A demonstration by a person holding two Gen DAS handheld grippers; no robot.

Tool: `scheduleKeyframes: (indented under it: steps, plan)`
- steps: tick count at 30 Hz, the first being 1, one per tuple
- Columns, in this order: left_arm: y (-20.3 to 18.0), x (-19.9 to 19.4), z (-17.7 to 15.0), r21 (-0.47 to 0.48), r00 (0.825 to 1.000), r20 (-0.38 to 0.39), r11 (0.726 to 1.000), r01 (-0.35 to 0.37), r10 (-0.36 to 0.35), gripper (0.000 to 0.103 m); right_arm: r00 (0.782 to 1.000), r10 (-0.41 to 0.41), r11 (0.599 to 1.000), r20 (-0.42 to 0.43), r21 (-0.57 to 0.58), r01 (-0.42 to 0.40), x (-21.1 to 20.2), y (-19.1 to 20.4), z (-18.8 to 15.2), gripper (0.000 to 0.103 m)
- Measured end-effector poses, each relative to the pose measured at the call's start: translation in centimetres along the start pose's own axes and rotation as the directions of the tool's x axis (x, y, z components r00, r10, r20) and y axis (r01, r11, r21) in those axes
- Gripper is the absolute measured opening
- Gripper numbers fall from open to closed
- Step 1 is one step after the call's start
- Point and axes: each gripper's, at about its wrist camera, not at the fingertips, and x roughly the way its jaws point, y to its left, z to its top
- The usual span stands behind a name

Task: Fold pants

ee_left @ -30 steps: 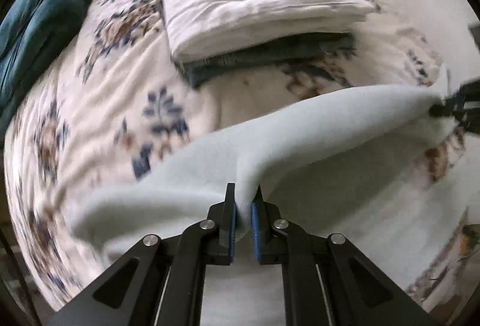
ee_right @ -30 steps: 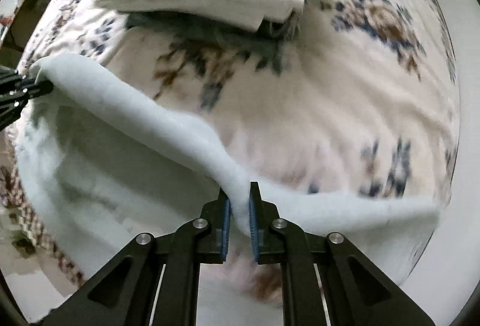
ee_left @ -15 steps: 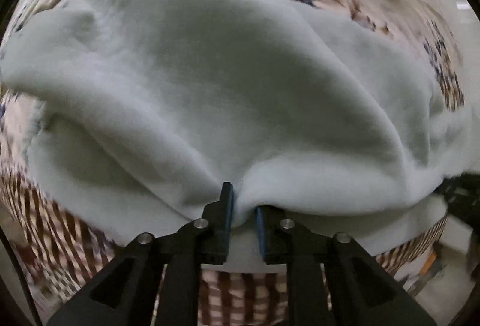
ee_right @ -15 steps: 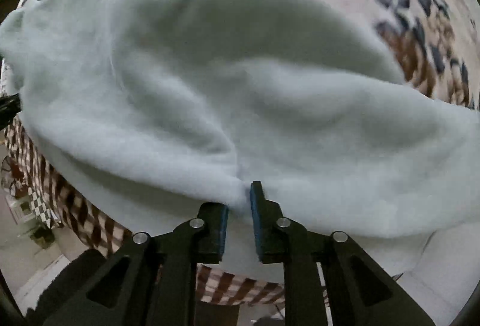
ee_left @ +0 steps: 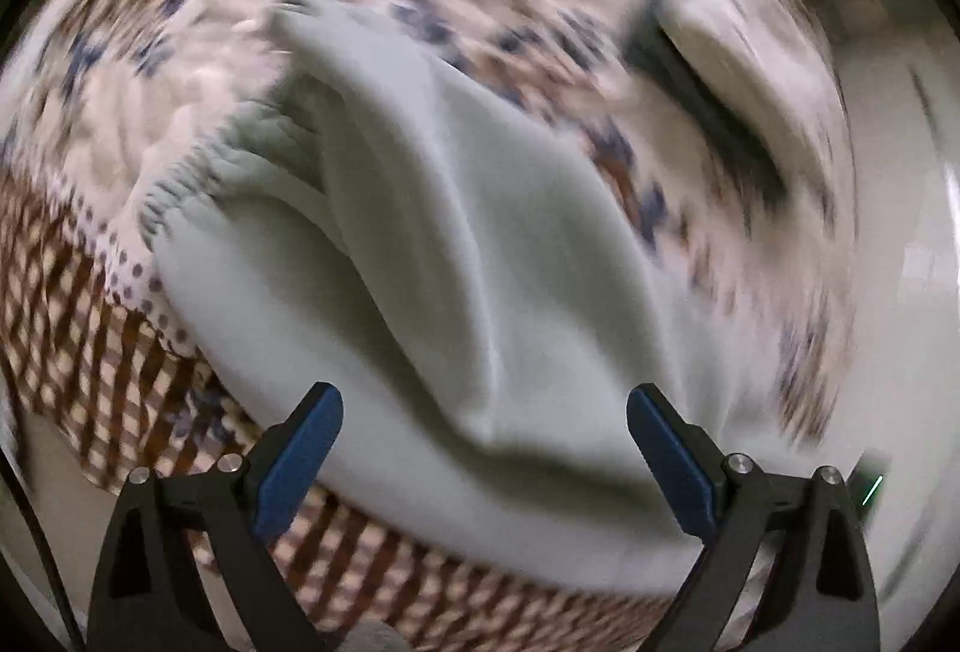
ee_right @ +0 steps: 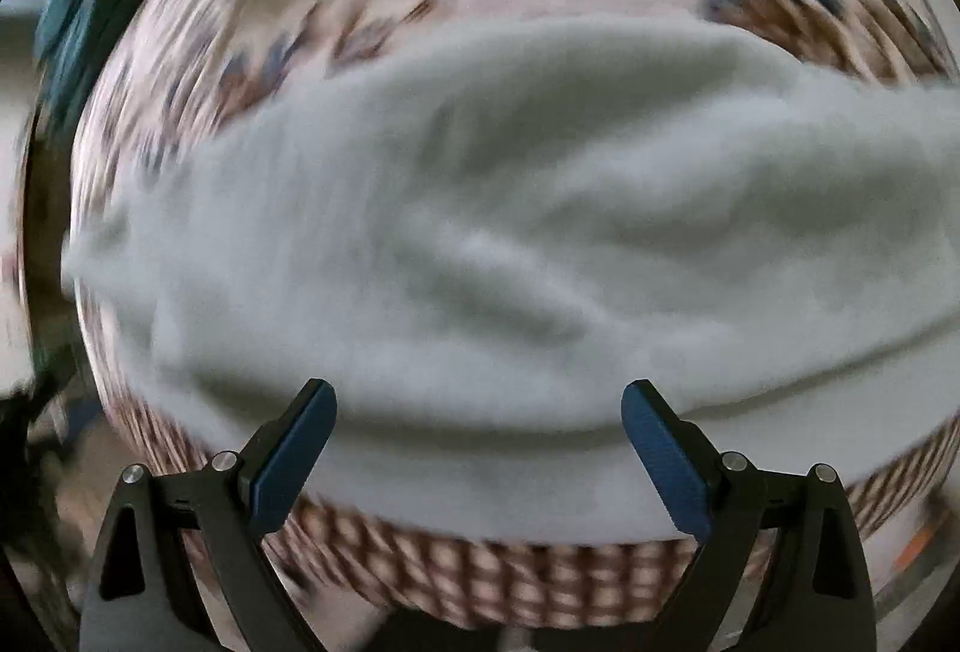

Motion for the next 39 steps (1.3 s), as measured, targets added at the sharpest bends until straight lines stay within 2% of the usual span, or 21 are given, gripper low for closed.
scheduleKeyframes:
  steps: [2,4,8,9,10,11,12,14,16,18,21,22,24,27,28,29,30,32,35,37,39]
  plan:
    - [2.6,-0.1,3.5,-0.167,0.998,0.041,0.984,0.053,-0.046,0.097,0.999,0.035,0.99,0.034,0.138,-0.039,0.0,-0.9,0.7,0.098]
    - [4.0,0.7,6.2,-0.254,0.998,0.038,0.965,0.06,-0.052,0.097,0.996,0.064,0.963,0.057,0.257,-0.077,0.1,-1.7,1.3,0.098]
    - [6.1,3.9,10.5,-0.325,0.997,-0.009,0.943,0.073,-0.08,0.096,0.995,0.076,0.935,0.063,0.342,-0.093,0.0,-1.7,2.6,0.098]
    - [6.0,4.9,11.3,-0.312,0.996,-0.02,0.947,0.073,-0.084,0.082,0.995,0.077,0.936,0.062,0.34,-0.093,-0.2,-1.4,2.7,0.098]
    - [6.2,5.7,11.8,-0.288,0.998,-0.031,0.957,0.044,-0.056,0.039,0.995,0.071,0.937,0.066,0.337,-0.09,-0.6,-1.7,2.9,0.098]
    - [6.0,6.2,11.8,-0.261,0.998,-0.036,0.965,0.038,-0.049,0.017,0.995,0.064,0.938,0.073,0.336,-0.085,-1.0,-1.6,2.8,0.098]
    - [5.7,6.1,11.5,-0.23,0.998,-0.044,0.973,0.029,-0.04,0.008,0.995,0.053,0.936,0.086,0.344,-0.08,-1.7,-1.6,2.7,0.098]
    - [5.1,4.1,9.5,-0.116,1.0,-0.017,0.993,-0.011,0.009,0.007,0.991,0.024,0.92,0.131,0.384,-0.073,-3.1,-2.9,1.4,0.098]
    - [5.8,1.4,7.3,-0.056,0.998,0.042,0.997,-0.045,0.048,0.007,0.98,-0.016,0.881,0.197,0.467,-0.079,-5.3,-5.4,-0.3,0.098]
    - [8.4,0.2,5.2,-0.104,0.997,0.052,0.993,-0.046,0.052,0.007,0.968,-0.061,0.821,0.245,0.563,-0.091,-7.1,-8.6,-1.9,0.098]
    - [11.3,1.4,3.6,-0.188,0.998,0.036,0.981,-0.044,0.052,0.007,0.95,-0.13,0.729,0.284,0.677,-0.103,-8.0,-13.4,-3.4,0.098]
    - [12.0,2.2,3.2,-0.209,0.999,0.028,0.978,-0.024,0.03,0.007,0.95,-0.141,0.703,0.277,0.704,-0.101,-7.6,-15.0,-3.4,0.098]
    - [12.0,2.9,2.6,-0.221,0.999,0.041,0.975,0.005,0.004,0.008,0.95,-0.12,0.652,0.289,0.745,-0.144,-6.3,-18.0,-3.5,0.098]
    - [10.9,2.8,1.9,-0.171,0.993,0.113,0.985,-0.01,0.03,0.008,0.952,-0.076,0.584,0.295,0.787,-0.197,-3.9,-21.7,-3.3,0.098]
    - [10.7,2.9,1.8,-0.165,0.992,0.124,0.986,-0.015,0.035,0.008,0.953,-0.065,0.565,0.296,0.798,-0.209,-3.1,-22.6,-3.3,0.093]
    - [10.5,3.0,1.8,-0.168,0.991,0.131,0.986,-0.015,0.038,0.008,0.944,-0.036,0.535,0.329,0.804,-0.26,-2.2,-23.7,-3.4,0.084]
    - [10.5,2.9,1.8,-0.17,0.99,0.14,0.985,-0.009,0.033,0.008,0.927,0.011,0.524,0.375,0.788,-0.324,-1.6,-24.3,-3.3,0.074]
    - [10.4,2.7,1.9,-0.166,0.987,0.156,0.986,-0.023,0.049,0.008,0.907,0.049,0.55,0.419,0.746,-0.375,-1.1,-24.6,-2.8,0.01]
    - [10.2,1.3,1.8,-0.142,0.98,0.18,0.988,-0.057,0.083,0.007,0.891,0.008,0.679,0.453,0.652,-0.338,-3.8,-22.8,-2.5,0.009]
    - [10.3,-0.3,1.3,-0.125,0.975,0.201,0.99,-0.068,0.093,0.007,0.876,0.0,0.731,0.482,0.598,-0.329,-6.2,-21.8,-3.3,0.009]
    - [10.5,-1.9,0.7,-0.114,0.972,0.215,0.991,-0.07,0.093,0.007,0.861,0.003,0.754,0.509,0.564,-0.337,-8.9,-21.3,-4.6,0.008]
